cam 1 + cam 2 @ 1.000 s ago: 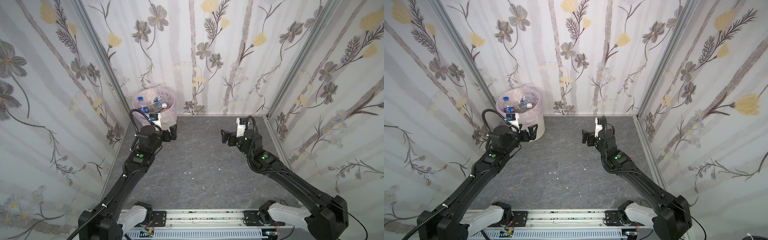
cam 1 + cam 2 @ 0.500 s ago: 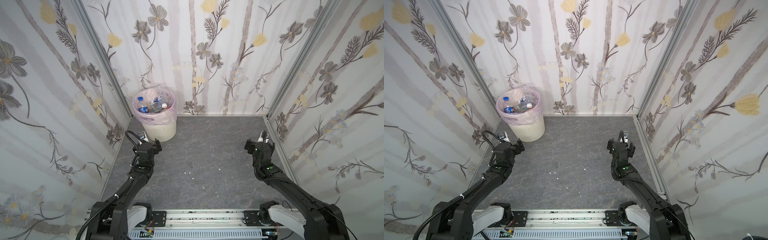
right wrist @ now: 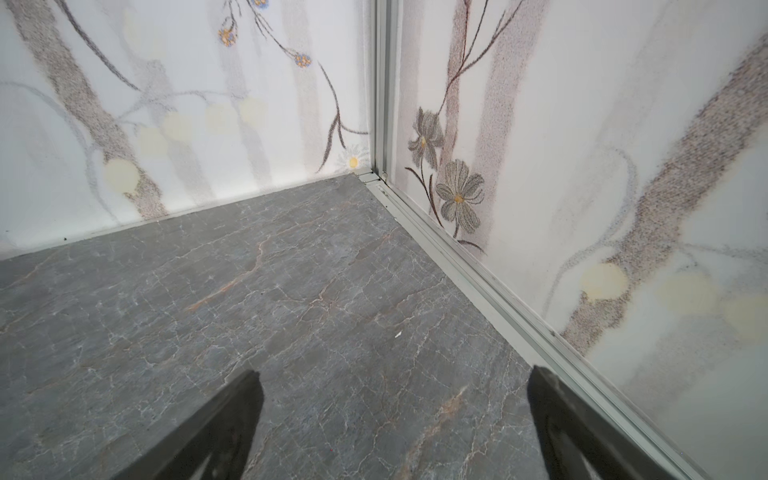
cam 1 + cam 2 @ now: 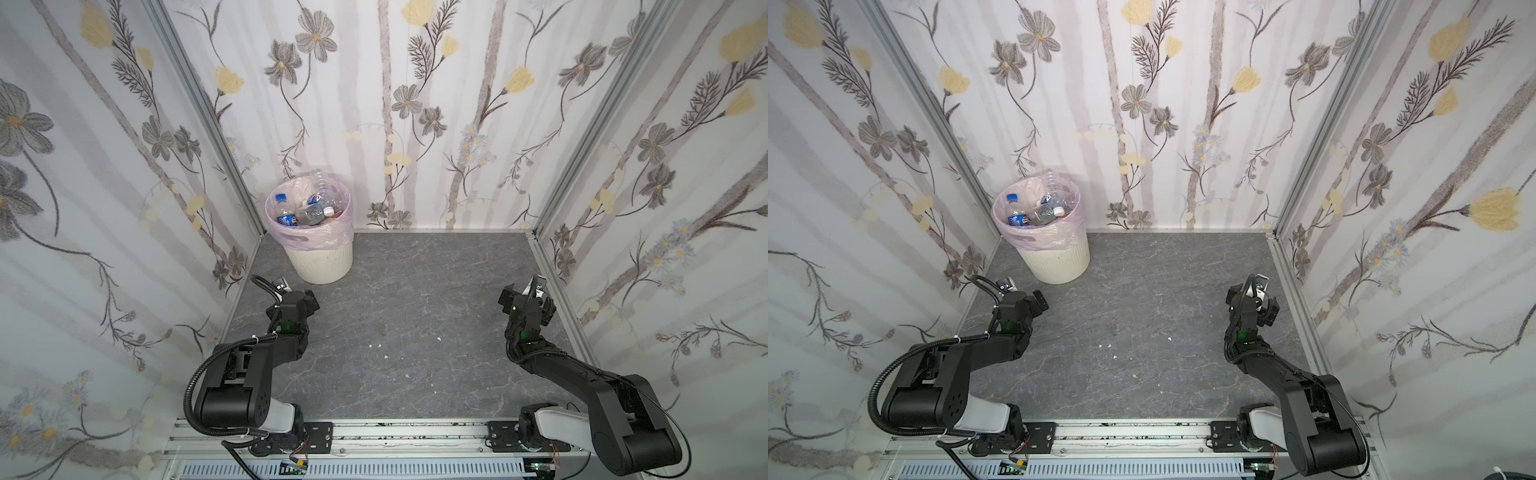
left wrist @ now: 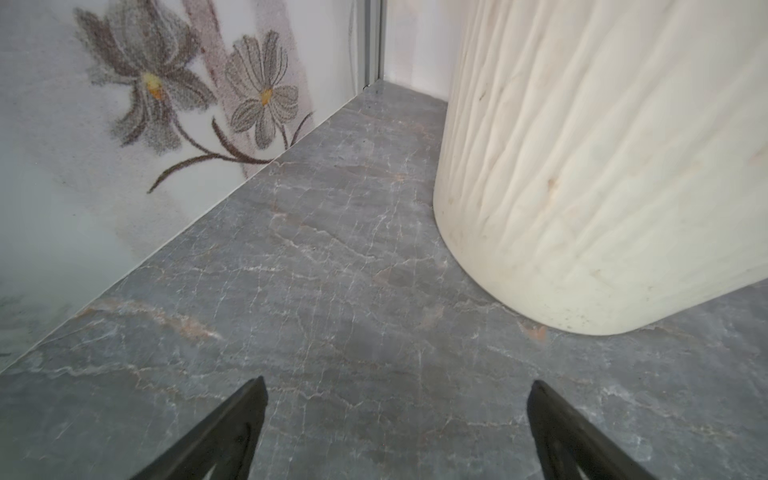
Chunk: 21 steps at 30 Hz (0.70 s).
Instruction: Throw the plastic bottles in the bin
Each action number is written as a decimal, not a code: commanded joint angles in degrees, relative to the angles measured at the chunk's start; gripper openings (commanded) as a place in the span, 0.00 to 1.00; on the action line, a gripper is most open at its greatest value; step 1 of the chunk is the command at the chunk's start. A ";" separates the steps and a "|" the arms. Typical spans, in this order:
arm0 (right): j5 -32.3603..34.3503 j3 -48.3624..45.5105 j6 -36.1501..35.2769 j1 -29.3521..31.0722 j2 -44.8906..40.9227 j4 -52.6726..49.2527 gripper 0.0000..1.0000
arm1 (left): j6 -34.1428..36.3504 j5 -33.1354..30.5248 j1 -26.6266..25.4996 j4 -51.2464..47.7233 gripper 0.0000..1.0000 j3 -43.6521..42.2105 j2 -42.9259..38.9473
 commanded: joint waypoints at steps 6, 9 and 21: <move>-0.44 -5.00 -5.66 -0.40 -0.98 18.35 1.00 | 7.26 9.29 0.45 12.29 1.00 0.01 2.07; -2.60 -8.54 -5.37 -0.80 -0.49 26.33 1.00 | 7.35 10.22 0.64 13.02 1.00 -0.55 1.73; -10.59 -11.85 -8.65 -0.75 3.24 37.23 1.00 | 7.35 12.69 1.30 12.90 1.00 0.07 2.29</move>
